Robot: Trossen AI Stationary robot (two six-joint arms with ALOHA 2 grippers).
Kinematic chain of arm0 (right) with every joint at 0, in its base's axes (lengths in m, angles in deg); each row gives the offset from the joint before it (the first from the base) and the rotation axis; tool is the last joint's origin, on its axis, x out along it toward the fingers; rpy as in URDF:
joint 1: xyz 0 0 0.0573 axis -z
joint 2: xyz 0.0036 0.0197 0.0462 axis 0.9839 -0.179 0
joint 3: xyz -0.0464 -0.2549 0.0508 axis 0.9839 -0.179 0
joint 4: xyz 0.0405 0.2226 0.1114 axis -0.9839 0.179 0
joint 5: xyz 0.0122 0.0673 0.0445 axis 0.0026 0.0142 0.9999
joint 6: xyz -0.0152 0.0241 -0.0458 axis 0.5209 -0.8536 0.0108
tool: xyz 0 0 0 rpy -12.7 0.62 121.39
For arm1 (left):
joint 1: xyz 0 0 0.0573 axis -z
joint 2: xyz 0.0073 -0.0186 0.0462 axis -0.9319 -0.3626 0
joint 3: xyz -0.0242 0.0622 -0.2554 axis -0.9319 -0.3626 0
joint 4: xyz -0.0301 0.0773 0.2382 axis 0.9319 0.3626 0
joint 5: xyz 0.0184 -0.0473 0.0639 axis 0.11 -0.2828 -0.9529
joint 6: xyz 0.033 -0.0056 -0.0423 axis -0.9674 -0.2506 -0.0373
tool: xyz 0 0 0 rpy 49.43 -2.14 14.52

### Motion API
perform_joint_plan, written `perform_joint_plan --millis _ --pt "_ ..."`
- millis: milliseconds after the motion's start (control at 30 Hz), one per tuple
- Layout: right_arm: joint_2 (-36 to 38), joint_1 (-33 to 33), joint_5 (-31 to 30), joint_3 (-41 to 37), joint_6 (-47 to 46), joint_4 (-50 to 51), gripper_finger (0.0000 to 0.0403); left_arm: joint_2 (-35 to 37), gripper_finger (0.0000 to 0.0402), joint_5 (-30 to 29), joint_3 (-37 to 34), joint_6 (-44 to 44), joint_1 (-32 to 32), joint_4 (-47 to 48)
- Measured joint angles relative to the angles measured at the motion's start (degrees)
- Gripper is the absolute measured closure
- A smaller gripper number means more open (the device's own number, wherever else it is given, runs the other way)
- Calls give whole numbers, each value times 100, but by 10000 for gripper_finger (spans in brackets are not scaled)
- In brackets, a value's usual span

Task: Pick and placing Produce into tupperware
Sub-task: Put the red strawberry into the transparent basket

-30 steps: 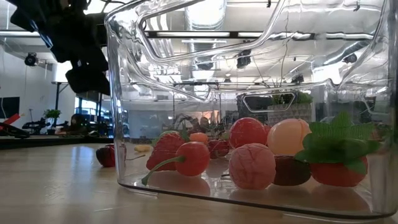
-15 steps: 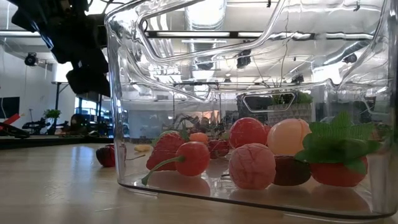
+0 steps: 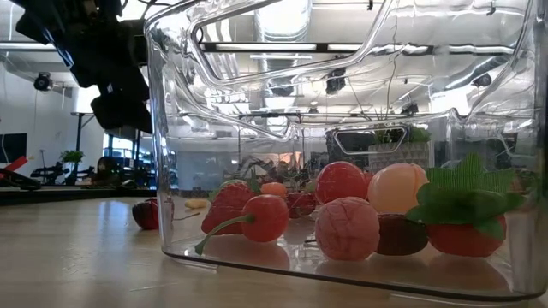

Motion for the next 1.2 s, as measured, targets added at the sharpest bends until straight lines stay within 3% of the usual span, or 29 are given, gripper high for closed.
perform_joint_plan --millis 367,1200 --pt "-9 93 84 -202 94 -90 125 0 144 0 0 -15 0 0" --pt "-4 184 327 -119 -240 -284 243 0 144 0 0 -24 0 4"
